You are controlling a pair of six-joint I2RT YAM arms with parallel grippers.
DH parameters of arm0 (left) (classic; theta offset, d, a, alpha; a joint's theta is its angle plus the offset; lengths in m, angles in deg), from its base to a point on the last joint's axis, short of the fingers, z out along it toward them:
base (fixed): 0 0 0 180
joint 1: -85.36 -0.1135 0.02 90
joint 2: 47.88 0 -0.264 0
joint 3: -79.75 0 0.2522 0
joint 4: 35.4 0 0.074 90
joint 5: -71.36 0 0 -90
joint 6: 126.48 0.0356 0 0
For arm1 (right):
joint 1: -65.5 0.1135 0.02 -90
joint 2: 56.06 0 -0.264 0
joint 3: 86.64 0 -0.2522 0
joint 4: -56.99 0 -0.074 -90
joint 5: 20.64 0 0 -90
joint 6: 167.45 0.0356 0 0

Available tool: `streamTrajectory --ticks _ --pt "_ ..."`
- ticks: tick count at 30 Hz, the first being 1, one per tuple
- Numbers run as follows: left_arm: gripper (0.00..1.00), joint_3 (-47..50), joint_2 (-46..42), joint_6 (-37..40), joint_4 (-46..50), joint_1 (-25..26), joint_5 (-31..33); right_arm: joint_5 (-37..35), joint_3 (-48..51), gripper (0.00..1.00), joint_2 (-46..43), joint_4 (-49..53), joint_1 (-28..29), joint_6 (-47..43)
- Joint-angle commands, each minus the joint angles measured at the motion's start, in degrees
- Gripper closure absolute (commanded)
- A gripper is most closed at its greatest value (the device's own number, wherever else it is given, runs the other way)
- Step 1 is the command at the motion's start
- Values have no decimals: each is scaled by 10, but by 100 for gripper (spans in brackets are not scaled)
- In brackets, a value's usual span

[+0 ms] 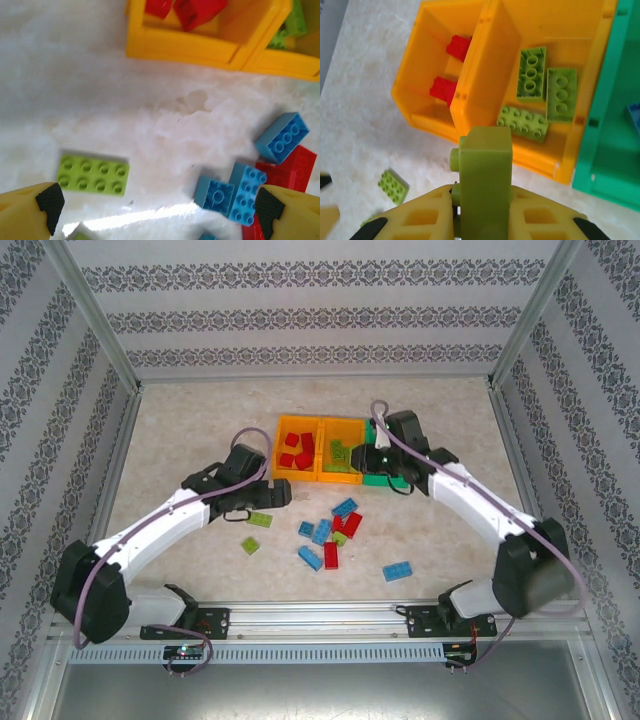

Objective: Sort the legos into containers by color

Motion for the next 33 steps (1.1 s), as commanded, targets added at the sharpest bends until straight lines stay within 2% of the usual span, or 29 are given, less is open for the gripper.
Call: streamTrajectory --ticks 1,6,10,14,16,25,33 --pt "0 42 -38 -52 17 -4 9 41 -71 74 68 16 -15 27" --pt "0 88 -65 -75 68 -4 9 62 -179 72 186 60 -28 37" --pt "0 101 -63 -155 134 -5 -1 42 -227 71 237 72 -28 37" --pt "0 145 -66 -256 119 -4 -63 29 -261 67 277 94 -30 33" --pt "0 161 -66 -279 109 -3 -82 28 -263 64 286 94 -29 33" --pt "6 158 -37 -306 87 -4 -71 22 -276 51 312 90 -29 35" --pt "12 139 14 -298 58 -4 -52 15 -232 42 243 68 -25 9"
